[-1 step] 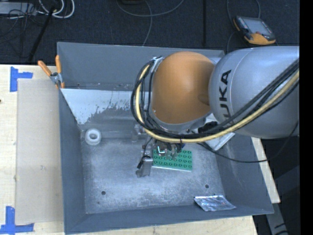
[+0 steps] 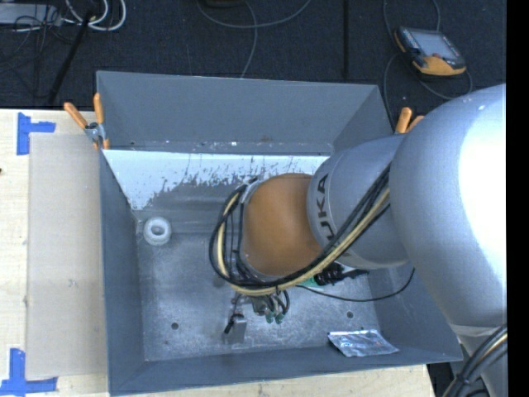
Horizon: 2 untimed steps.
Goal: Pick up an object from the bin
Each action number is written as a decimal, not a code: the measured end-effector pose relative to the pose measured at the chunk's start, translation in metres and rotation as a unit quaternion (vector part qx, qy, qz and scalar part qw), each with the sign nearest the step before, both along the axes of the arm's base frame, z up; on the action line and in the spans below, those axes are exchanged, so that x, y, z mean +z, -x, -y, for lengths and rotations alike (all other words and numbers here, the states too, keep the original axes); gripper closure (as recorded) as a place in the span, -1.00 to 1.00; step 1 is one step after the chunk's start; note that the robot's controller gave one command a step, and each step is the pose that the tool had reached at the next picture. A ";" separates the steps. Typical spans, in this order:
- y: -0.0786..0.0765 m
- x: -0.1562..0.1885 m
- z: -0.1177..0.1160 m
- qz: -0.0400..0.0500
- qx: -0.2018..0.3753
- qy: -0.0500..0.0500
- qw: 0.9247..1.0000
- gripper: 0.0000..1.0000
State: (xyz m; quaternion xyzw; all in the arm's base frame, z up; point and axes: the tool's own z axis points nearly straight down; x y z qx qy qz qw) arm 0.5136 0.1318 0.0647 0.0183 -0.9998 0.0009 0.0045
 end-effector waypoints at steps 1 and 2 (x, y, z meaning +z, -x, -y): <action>-0.075 0.021 -0.026 0.009 0.007 -0.002 1.000 -1.00; -0.096 0.025 0.068 0.006 -0.036 0.001 0.999 -1.00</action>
Offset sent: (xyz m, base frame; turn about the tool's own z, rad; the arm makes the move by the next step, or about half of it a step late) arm 0.0718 0.0251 0.0197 -0.0166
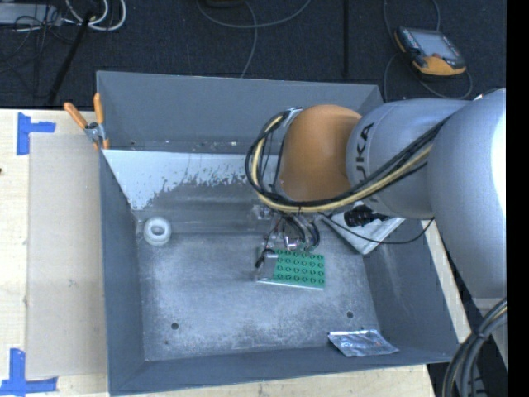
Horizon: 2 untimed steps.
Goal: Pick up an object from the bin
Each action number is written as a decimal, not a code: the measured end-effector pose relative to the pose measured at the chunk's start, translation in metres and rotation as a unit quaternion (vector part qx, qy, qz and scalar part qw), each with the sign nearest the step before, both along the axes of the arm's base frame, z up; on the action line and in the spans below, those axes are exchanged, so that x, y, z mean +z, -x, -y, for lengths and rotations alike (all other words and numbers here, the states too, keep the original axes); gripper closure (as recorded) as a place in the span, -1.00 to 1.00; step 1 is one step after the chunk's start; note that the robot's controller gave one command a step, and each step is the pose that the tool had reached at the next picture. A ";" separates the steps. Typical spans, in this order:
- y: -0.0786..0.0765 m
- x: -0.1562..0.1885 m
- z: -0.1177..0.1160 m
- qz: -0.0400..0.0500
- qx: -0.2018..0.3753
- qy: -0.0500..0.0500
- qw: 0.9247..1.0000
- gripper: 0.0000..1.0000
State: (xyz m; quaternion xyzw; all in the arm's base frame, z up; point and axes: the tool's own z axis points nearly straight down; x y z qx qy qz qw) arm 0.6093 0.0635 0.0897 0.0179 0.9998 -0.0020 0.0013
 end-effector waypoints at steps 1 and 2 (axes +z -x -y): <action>0.035 -0.021 0.019 -0.004 -0.039 -0.001 0.999 -1.00; 0.033 -0.020 0.019 -0.001 -0.040 -0.002 0.999 1.00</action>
Offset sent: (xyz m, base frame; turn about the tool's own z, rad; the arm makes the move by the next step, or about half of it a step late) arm -0.0334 -0.0187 -0.0197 0.0788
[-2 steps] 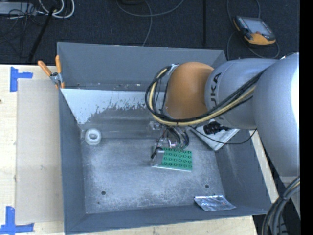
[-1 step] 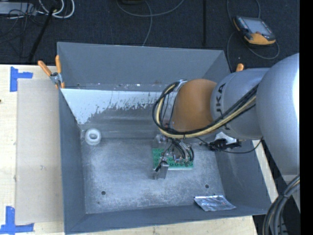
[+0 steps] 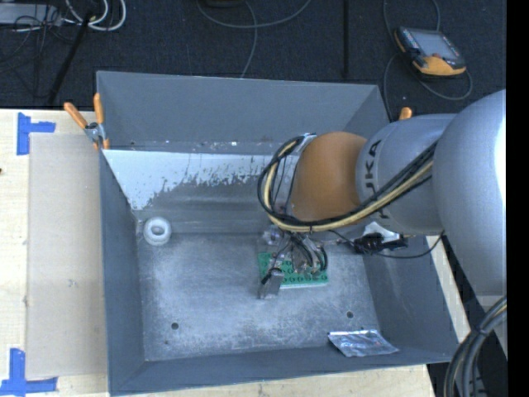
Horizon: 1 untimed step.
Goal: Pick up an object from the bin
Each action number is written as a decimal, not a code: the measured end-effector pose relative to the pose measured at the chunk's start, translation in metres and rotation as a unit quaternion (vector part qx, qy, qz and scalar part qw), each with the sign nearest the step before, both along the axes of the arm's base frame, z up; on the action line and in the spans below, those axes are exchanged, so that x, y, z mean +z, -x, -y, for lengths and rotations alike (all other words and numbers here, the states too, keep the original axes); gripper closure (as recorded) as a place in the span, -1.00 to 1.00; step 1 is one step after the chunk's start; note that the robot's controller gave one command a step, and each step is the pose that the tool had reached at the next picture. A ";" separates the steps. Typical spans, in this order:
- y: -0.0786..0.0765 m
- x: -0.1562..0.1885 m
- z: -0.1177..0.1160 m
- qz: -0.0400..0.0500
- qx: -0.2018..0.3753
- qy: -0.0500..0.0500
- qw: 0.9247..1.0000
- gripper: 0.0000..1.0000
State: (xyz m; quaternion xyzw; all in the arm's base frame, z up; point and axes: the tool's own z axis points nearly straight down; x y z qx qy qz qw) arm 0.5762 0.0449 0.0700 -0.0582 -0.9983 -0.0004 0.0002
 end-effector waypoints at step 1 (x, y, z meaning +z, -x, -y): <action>0.036 0.102 -0.019 0.003 0.019 0.000 1.000 1.00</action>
Offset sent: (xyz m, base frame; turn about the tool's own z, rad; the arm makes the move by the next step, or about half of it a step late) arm -0.0372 0.0181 0.0980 -0.0365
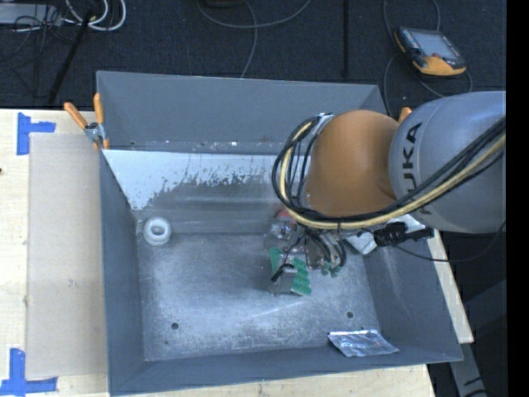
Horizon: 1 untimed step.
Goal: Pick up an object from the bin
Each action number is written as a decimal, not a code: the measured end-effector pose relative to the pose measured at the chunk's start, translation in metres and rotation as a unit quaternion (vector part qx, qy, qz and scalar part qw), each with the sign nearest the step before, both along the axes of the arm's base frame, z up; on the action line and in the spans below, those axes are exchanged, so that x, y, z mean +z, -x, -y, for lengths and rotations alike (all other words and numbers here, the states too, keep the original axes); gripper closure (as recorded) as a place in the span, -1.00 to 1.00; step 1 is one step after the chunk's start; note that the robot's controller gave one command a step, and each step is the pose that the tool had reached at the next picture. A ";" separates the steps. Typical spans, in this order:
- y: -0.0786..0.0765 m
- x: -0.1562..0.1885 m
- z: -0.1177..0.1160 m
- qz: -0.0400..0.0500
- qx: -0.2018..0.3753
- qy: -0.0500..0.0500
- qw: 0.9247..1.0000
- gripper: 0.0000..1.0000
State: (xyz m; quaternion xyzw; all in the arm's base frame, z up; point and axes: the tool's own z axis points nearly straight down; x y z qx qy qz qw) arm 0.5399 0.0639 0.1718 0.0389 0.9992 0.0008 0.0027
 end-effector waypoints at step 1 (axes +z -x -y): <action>-0.002 0.062 -0.007 0.001 0.005 0.000 1.000 1.00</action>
Offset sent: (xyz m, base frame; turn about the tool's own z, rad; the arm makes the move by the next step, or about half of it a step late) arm 0.0006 0.0064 0.0585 -0.0085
